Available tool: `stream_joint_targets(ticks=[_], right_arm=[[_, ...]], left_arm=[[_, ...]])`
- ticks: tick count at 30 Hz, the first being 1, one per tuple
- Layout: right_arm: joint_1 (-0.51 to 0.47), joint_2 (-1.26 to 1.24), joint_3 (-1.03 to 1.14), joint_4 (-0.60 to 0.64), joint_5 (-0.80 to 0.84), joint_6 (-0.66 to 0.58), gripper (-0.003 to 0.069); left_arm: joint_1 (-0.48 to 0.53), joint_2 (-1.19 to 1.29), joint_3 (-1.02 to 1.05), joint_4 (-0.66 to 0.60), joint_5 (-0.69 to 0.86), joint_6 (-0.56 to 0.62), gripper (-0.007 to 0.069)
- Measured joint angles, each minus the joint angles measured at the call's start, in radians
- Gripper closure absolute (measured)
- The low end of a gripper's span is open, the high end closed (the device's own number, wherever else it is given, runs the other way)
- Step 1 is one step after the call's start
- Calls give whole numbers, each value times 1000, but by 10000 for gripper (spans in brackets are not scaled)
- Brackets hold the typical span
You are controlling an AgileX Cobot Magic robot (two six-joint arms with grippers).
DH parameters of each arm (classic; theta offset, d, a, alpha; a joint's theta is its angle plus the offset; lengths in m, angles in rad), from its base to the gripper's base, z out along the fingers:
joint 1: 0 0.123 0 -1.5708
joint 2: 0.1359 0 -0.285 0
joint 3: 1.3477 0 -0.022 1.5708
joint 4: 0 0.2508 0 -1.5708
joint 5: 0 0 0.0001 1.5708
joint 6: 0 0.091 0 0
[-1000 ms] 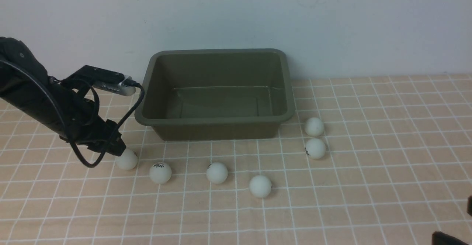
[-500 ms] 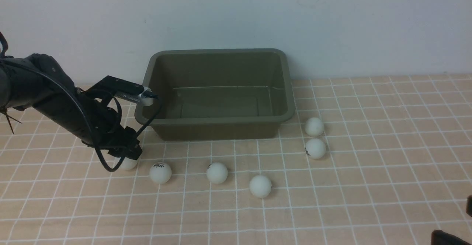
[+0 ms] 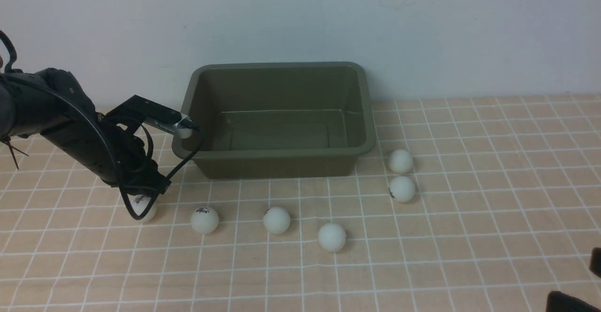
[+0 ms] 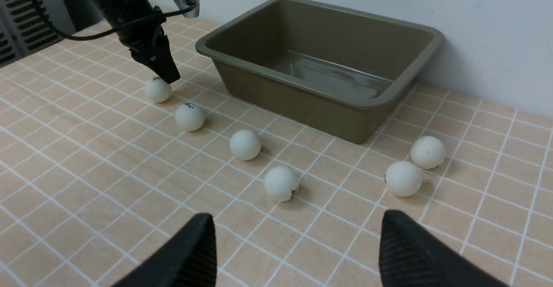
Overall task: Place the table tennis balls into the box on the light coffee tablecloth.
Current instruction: 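Reach for and grasp a ping pong ball on the table beside the basket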
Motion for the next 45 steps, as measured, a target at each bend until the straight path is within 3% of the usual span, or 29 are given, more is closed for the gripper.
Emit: stream_joint_targets(ticks=[5, 8, 9, 11, 15, 22, 45], right_arm=[[0, 0, 0, 0, 0, 0, 196], [0, 0, 0, 0, 0, 0, 196], [0, 0, 0, 0, 0, 0, 196], [0, 0, 0, -2, 0, 0, 196], [0, 0, 0, -3, 0, 0, 196], [0, 0, 0, -6, 0, -7, 196], [0, 0, 0, -8, -9, -47, 196]], left_arm=[[0, 0, -3, 9, 15, 0, 519], [0, 0, -32, 12, 50, -9, 427], [0, 0, -35, 12, 53, -11, 427], [0, -6, -69, 18, 89, -63, 344], [0, -27, -127, 117, 181, -256, 257], [1, -40, -177, 450, 472, -644, 253], [1, 82, -180, 505, 381, -618, 199]])
